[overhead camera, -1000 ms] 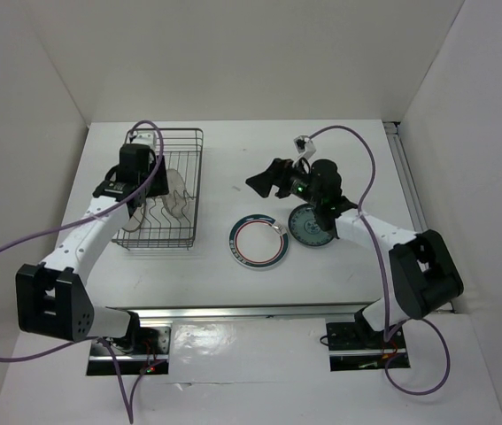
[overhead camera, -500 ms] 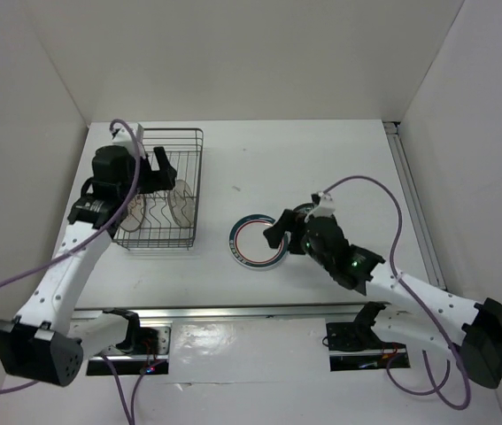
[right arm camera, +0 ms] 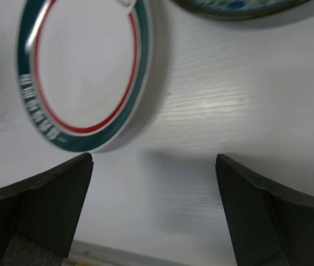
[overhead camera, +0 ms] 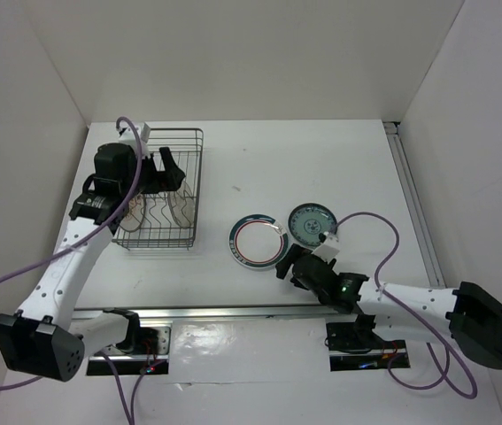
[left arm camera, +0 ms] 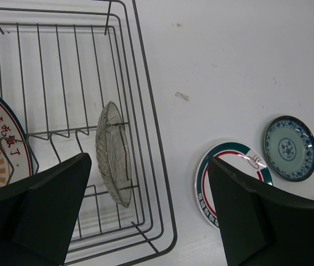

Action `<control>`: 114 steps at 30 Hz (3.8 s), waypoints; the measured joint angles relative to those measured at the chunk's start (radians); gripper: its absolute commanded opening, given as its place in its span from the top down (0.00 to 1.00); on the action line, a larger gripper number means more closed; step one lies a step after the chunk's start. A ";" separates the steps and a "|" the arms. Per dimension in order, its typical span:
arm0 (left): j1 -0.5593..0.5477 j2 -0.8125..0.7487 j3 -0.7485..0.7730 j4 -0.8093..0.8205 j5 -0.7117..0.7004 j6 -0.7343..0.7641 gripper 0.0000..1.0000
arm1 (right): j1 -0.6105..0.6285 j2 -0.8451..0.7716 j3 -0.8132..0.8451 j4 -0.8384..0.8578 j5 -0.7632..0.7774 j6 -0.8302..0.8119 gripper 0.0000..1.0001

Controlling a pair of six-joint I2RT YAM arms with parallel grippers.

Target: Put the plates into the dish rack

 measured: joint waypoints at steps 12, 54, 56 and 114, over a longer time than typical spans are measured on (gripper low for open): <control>0.000 -0.045 -0.002 0.009 0.047 0.005 0.00 | 0.001 0.244 -0.094 0.561 0.072 0.076 0.04; 0.000 -0.044 -0.013 0.019 0.177 0.005 0.00 | 0.003 0.419 -0.127 0.924 0.209 0.179 1.00; 0.000 -0.043 -0.018 0.028 0.204 0.005 0.00 | 0.003 0.394 -0.127 0.962 0.208 0.126 1.00; -0.002 -0.191 -0.026 0.001 -0.015 0.061 1.00 | -0.149 0.137 0.114 1.014 -0.243 -0.364 0.00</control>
